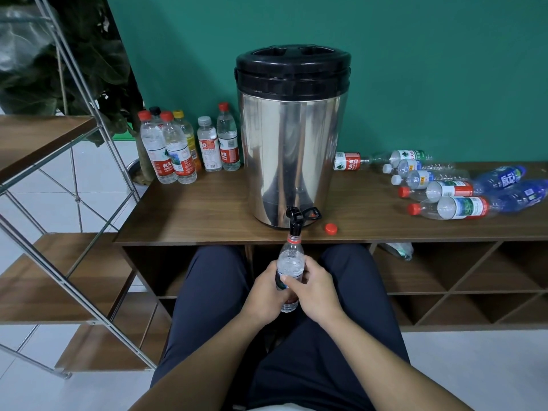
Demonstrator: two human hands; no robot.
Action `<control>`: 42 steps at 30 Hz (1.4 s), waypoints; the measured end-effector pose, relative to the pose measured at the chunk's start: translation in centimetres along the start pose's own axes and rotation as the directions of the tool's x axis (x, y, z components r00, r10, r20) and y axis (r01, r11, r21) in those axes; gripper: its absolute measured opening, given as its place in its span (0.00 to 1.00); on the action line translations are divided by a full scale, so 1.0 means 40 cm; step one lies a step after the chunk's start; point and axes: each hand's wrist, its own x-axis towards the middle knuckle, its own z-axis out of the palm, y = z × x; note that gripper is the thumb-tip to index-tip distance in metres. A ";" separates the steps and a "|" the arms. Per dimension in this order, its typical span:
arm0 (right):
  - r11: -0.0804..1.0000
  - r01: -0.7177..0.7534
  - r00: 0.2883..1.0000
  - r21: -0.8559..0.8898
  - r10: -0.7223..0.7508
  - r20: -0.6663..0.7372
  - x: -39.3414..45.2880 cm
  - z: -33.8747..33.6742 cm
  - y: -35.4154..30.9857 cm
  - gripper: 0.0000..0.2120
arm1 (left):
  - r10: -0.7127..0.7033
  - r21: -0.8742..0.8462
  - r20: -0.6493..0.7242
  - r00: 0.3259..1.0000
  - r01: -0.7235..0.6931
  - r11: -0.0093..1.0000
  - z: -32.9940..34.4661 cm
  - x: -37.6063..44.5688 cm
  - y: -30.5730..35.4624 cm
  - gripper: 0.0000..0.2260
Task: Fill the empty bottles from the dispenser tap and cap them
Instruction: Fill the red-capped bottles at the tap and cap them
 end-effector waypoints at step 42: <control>0.995 -0.007 0.995 0.098 0.017 -0.096 0.116 -0.141 -0.282 0.23 | -0.020 -0.025 -0.041 0.999 0.019 1.000 0.019 0.042 -0.037 0.25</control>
